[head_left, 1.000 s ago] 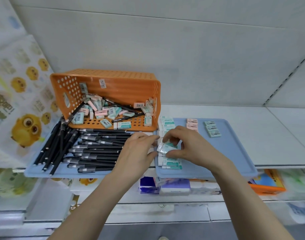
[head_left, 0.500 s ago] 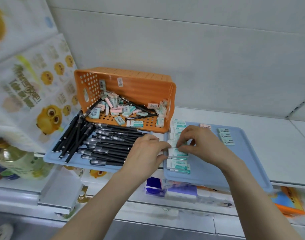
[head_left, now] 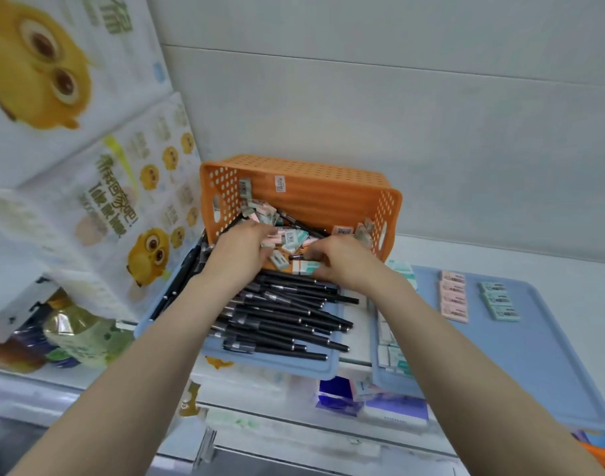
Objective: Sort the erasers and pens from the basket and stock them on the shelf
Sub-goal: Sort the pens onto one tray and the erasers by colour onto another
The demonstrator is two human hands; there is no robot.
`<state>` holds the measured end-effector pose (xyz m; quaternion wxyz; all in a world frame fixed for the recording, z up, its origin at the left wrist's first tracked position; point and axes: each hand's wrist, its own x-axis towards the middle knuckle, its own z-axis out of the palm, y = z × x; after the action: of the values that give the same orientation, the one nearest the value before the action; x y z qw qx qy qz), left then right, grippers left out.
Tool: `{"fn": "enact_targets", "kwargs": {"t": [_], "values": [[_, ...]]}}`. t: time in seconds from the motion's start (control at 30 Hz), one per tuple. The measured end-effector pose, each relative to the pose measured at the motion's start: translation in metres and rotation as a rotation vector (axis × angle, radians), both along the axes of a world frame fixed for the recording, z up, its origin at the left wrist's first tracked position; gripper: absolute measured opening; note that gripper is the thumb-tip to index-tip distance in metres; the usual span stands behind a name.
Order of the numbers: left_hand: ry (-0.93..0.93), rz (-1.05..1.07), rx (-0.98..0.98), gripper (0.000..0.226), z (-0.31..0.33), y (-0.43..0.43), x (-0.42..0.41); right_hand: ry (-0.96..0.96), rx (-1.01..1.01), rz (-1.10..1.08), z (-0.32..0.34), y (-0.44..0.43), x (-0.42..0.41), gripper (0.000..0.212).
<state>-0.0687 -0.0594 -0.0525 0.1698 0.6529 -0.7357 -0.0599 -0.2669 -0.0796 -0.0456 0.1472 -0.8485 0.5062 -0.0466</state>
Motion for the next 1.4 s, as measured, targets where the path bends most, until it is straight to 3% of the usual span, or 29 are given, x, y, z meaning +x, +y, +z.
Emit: {"fn": "enact_targets", "kwargs": {"t": [0.17,0.3,0.47,0.77,0.87,0.97,1.07,1.17,1.27,1.4], "values": [[-0.075,-0.07,0.148,0.051,0.004,-0.019,-0.004,0.109,-0.042,-0.022,-0.002,-0.014,-0.001,0.028],[-0.09,-0.103,0.157,0.06,-0.004,-0.022,-0.001,0.028,-0.158,-0.117,0.012,-0.024,0.005,0.027],[-0.029,-0.066,0.132,0.046,-0.008,-0.022,0.001,0.077,-0.007,0.008,0.009,-0.036,0.032,0.061],[0.02,-0.036,0.087,0.046,-0.006,-0.021,0.003,0.219,0.06,0.094,0.018,-0.055,0.038,0.058],[0.084,0.0,0.088,0.045,-0.007,-0.02,0.005,0.213,0.019,0.099,0.019,-0.056,0.036,0.045],[0.236,0.039,0.11,0.042,-0.008,-0.018,0.005,0.12,-0.051,0.084,0.015,-0.054,0.031,0.016],[0.43,0.075,0.158,0.04,-0.008,-0.018,0.0,0.003,-0.069,-0.024,0.008,-0.05,0.024,0.014],[0.882,0.076,0.31,0.045,-0.007,-0.019,-0.009,-0.349,0.015,-0.162,0.01,-0.038,0.017,0.014],[1.292,0.001,0.422,0.033,0.0,-0.016,-0.021,-0.59,0.143,-0.121,0.013,-0.023,0.011,0.018],[1.24,-0.032,0.311,0.021,0.006,-0.007,-0.035,-0.61,0.059,-0.083,0.006,-0.003,-0.001,0.037]]}}
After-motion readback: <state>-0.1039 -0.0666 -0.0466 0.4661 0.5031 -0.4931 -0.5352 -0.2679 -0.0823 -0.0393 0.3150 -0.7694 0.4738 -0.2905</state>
